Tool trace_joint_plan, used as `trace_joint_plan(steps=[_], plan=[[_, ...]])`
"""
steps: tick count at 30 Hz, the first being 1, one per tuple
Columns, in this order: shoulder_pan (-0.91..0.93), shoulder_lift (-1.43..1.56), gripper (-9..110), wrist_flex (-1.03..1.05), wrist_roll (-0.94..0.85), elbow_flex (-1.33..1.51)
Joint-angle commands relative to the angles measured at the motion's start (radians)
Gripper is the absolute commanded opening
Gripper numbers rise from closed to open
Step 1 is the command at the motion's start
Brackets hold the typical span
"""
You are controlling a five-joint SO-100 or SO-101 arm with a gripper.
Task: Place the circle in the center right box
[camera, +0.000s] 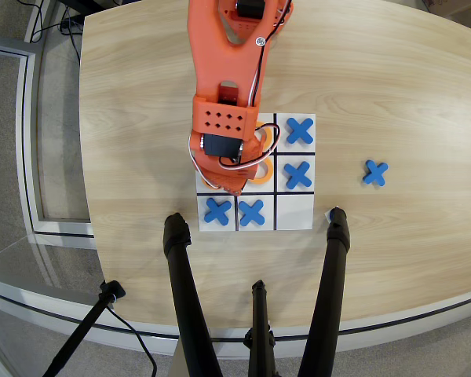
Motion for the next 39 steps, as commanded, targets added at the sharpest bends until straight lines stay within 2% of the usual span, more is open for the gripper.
trace_joint_plan(steps=[1, 10, 14, 25, 37, 39], plan=[[0.015, 0.051, 13, 0.017, 0.009, -0.043], [0.069, 0.252, 13, 0.264, 0.009, -0.164], [0.092, 0.430, 13, 0.364, -0.002, -0.121], [0.029, 1.006, 13, 0.430, -0.017, 0.399], [-0.106, 1.417, 13, 0.463, -0.035, 0.790], [-0.135, 1.485, 8, 0.472, -0.035, 0.854]])
